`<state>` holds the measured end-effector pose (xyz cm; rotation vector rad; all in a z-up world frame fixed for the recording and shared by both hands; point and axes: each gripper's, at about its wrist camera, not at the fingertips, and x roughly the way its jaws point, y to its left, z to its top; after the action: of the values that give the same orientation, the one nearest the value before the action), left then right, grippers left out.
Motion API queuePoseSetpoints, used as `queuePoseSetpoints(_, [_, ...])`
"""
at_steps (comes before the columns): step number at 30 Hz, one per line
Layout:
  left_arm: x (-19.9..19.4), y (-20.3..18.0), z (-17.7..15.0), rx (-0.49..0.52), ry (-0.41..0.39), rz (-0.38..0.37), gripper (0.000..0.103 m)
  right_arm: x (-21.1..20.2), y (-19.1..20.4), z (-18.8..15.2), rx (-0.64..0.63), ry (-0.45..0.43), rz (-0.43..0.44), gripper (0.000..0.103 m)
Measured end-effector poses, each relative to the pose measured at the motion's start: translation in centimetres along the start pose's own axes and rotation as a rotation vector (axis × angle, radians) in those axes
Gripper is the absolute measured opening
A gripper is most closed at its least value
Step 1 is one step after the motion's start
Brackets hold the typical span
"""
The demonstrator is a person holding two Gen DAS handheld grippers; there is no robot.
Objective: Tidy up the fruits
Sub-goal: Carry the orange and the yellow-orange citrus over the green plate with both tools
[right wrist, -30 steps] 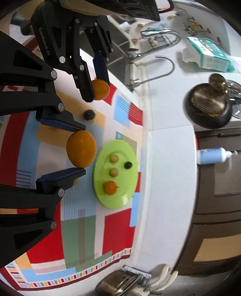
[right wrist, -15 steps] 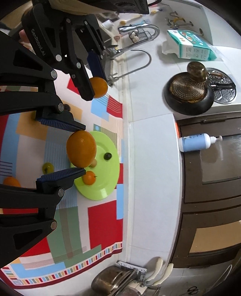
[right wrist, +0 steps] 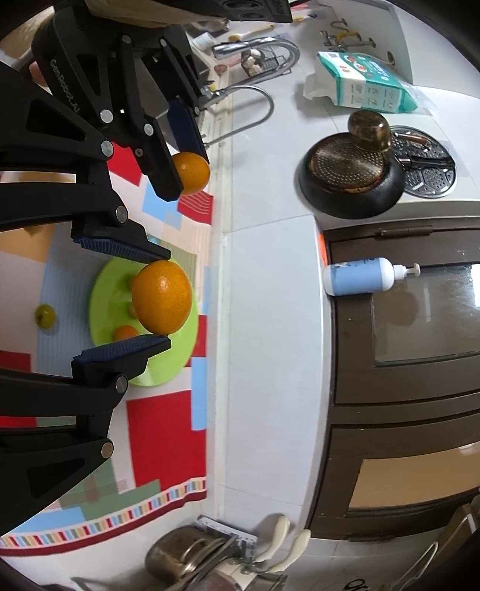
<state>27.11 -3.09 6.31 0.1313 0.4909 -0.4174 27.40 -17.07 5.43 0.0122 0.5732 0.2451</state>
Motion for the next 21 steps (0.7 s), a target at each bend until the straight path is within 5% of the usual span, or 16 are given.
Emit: queuePoseSetpoints(21, [8.3,2.5,2.9,-0.025,0.092,-0.003,0.036,7.1,-3.7,3.4,0.031,0.087,0.005,0.041])
